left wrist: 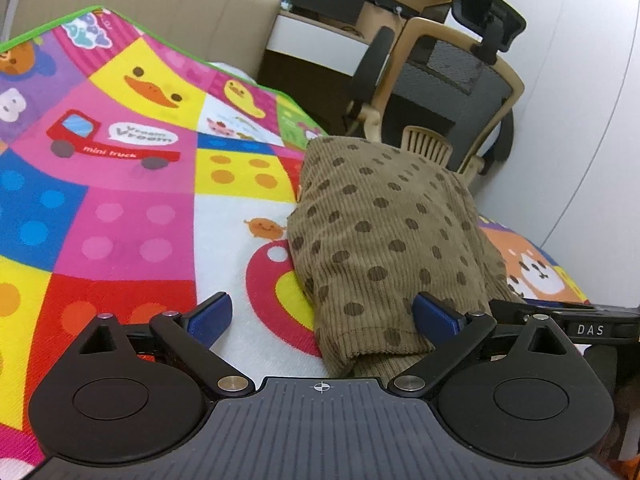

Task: Fold clothes

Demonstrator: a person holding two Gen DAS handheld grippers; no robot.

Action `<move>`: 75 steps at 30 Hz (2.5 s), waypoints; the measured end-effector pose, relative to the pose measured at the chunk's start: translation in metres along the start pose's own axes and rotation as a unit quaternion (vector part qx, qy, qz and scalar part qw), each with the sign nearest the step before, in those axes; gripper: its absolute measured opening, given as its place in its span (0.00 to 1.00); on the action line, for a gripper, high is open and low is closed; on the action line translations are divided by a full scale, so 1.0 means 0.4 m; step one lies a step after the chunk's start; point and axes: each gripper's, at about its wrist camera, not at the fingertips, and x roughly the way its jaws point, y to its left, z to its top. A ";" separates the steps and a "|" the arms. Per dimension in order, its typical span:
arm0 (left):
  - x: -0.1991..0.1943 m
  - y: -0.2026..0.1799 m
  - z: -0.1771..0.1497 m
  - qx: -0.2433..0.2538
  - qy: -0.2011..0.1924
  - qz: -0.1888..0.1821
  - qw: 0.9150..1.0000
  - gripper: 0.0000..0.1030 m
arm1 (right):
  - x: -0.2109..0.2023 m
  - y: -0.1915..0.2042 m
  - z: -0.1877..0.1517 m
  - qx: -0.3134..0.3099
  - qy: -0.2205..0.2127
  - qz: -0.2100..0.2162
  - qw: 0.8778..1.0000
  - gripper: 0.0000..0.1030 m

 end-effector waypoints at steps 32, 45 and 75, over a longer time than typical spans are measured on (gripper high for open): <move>-0.036 0.033 -0.011 -0.041 -0.029 -0.017 0.999 1.00 | 0.052 0.300 -0.045 -0.431 -0.046 -0.045 0.900 0.54; -0.026 0.037 -0.003 -0.048 -0.003 -0.018 0.999 1.00 | -0.006 0.064 0.064 -0.170 0.000 0.042 0.985 0.70; 0.006 -0.292 -0.123 0.111 0.044 0.139 0.983 1.00 | -0.096 -0.068 -0.081 -0.036 0.002 -0.115 0.993 1.00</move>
